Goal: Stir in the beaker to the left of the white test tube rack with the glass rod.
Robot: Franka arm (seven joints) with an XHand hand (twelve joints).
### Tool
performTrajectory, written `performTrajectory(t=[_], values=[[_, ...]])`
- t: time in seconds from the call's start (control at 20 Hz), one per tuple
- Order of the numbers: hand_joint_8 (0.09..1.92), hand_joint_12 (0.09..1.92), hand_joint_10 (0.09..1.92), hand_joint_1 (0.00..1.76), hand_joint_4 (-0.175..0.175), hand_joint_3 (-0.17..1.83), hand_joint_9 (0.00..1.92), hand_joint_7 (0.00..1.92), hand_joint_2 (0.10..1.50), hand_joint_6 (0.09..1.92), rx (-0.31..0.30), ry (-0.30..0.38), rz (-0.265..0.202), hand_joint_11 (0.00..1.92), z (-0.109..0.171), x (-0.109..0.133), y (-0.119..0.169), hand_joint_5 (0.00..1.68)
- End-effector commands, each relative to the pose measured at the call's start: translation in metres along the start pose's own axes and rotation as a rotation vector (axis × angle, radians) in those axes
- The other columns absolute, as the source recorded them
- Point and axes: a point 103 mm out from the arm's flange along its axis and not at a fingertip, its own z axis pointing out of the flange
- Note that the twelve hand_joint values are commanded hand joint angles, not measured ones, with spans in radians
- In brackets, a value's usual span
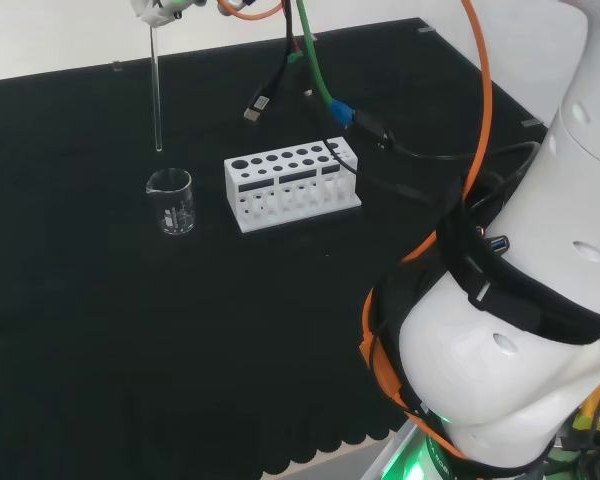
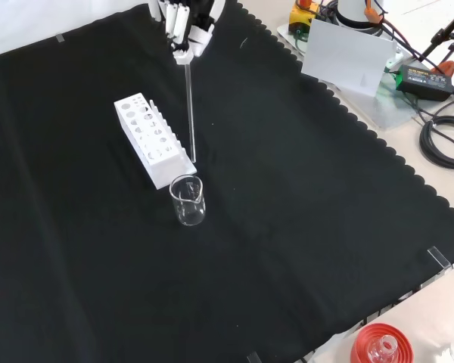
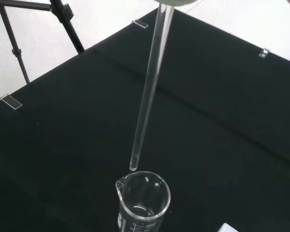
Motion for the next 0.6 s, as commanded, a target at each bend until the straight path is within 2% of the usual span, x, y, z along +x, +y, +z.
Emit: performTrajectory(t=[0.05, 0.6], values=[[0.82, 0.75, 0.48, 1.22, -0.175, -0.17, 1.85, 1.59, 1.08, 0.58, 0.009, 0.014, -0.005, 1.66, 0.009, -0.011, 0.008, 1.25], [0.82, 0.75, 0.48, 1.22, -0.175, -0.17, 1.85, 1.59, 1.08, 0.58, 0.045, 0.027, -0.002, 1.66, 0.038, -0.023, 0.021, 1.25]])
